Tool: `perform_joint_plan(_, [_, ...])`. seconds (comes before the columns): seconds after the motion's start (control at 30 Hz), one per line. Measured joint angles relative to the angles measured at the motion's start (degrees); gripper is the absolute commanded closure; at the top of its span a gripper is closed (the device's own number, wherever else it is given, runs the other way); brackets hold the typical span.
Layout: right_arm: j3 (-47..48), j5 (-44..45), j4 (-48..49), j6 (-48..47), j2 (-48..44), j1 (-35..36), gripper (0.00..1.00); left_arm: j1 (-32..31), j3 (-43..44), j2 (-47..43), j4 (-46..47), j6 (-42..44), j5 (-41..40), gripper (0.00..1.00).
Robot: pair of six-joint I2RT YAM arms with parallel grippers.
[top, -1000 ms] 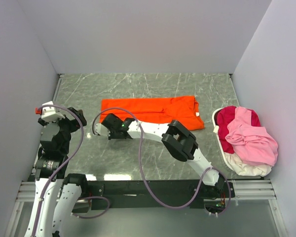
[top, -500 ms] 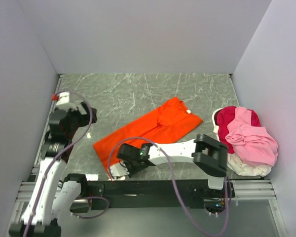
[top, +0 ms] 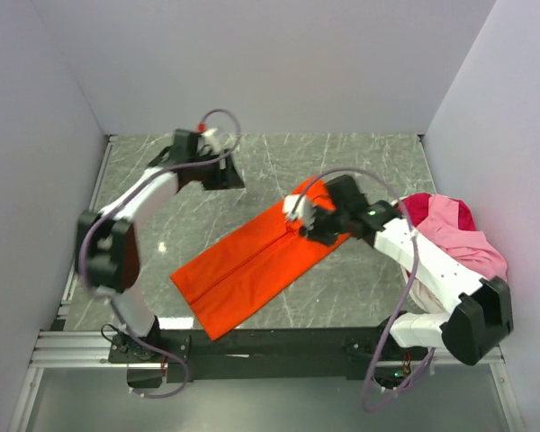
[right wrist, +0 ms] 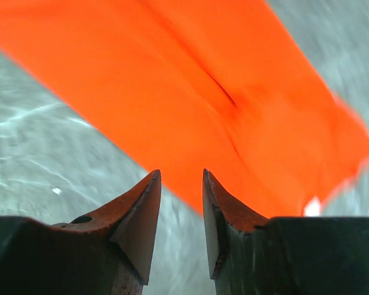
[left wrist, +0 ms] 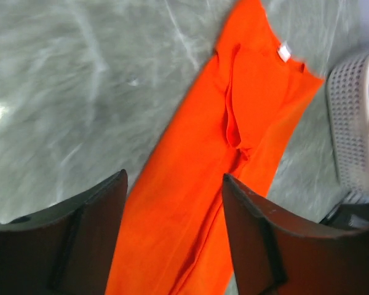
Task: Fold and stack the t-shirts
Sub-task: Fold the tshirt
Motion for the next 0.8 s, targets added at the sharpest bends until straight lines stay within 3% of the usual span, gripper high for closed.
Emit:
perform_joint_plan(0.17, [-1.18,-6.49,0.55,6.91,-3.76,-14.03,0.59,-5.55,20.41,22.38,-6.54,5.22,3.93,0.43])
perform_joint_plan(0.37, [-1.11,-11.87,0.48,12.61,-3.56,-18.75,0.59,-8.00,37.59,40.17,-13.94,9.53,5.46,0.46])
perform_joint_plan(0.8, [-1.11,-15.67,0.42,14.95,-3.56,-22.80,0.59,-12.59,48.68,49.53,-17.00,9.92,9.90,0.59])
